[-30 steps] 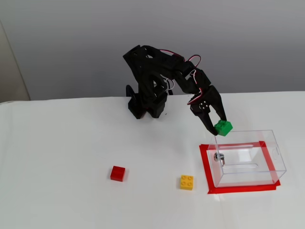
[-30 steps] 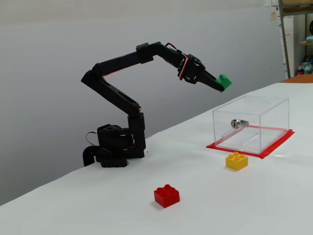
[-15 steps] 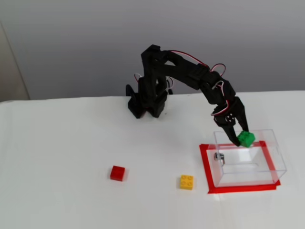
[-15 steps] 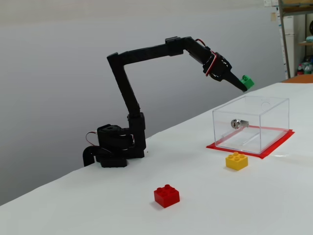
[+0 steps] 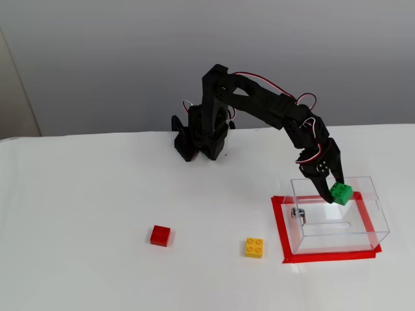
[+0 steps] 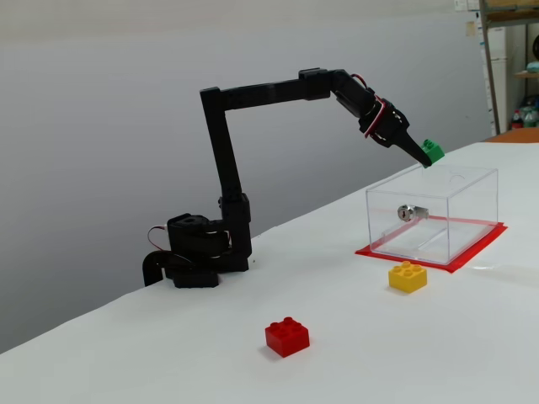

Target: Pick the green lego brick and place it into the transparent box

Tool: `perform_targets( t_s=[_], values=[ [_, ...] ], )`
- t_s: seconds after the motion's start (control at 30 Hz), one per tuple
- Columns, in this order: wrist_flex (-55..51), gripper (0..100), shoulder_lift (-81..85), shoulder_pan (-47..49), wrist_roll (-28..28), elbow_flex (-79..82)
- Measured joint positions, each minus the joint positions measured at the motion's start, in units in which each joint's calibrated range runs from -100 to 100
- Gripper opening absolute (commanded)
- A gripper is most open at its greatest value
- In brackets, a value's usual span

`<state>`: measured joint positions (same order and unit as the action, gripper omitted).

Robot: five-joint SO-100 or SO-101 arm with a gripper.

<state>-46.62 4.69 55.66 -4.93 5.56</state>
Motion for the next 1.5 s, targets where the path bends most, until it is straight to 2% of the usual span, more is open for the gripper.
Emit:
perform_targets(
  t_s=[0.07, 0.13, 0.73, 0.83, 1.0, 1.07, 1.3, 1.5],
  values=[
    [0.0, 29, 0.0, 0.0, 0.0, 0.0],
    [0.0, 33, 0.0, 0.0, 0.0, 0.0],
    [0.0, 34, 0.0, 0.0, 0.0, -0.1],
    [0.0, 28, 0.0, 0.0, 0.0, -0.1],
    [0.0, 7, 0.0, 0.0, 0.0, -0.1],
    [0.0, 1, 0.0, 0.0, 0.0, -0.1],
    [0.0, 1, 4.1, -2.1, 0.0, 1.9],
    [0.0, 1, 14.9, -6.7, 0.0, 11.5]
  ],
)
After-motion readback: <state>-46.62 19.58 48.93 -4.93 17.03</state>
